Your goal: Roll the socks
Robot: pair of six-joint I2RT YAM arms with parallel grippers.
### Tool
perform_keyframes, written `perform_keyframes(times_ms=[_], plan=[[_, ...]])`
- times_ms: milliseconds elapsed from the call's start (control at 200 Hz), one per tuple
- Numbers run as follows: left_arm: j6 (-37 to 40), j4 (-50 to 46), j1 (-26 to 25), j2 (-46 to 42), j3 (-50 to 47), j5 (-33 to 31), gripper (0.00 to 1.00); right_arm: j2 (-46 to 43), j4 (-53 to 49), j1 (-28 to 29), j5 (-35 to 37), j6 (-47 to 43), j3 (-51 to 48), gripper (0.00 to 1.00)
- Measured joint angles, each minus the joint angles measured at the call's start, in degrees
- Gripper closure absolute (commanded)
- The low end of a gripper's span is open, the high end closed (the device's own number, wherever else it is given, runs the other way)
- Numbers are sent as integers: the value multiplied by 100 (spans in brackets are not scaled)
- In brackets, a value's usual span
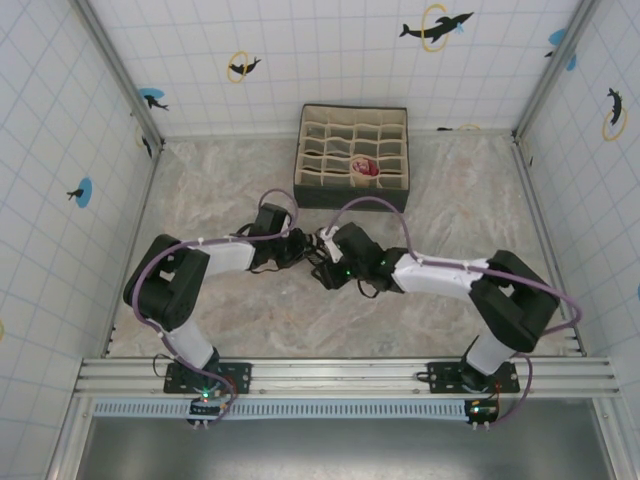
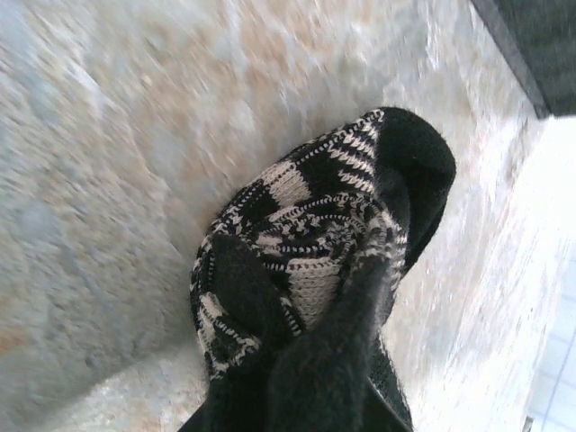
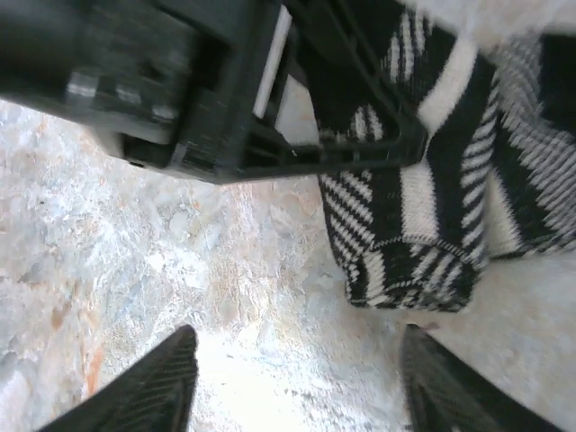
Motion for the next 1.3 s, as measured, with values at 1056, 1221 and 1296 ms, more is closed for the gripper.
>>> perform_keyframes(times_ms=[1056, 1221, 1296], plan=[[376, -494, -463, -61, 66, 442, 100, 787, 2138, 975, 2741, -925, -1097, 55], [374, -474, -459, -98, 37, 365, 92, 787, 2153, 872, 2535, -763, -1097, 92], [354, -463, -450, -116, 33, 321, 69, 787, 2190, 811, 2424, -553, -1097, 99]])
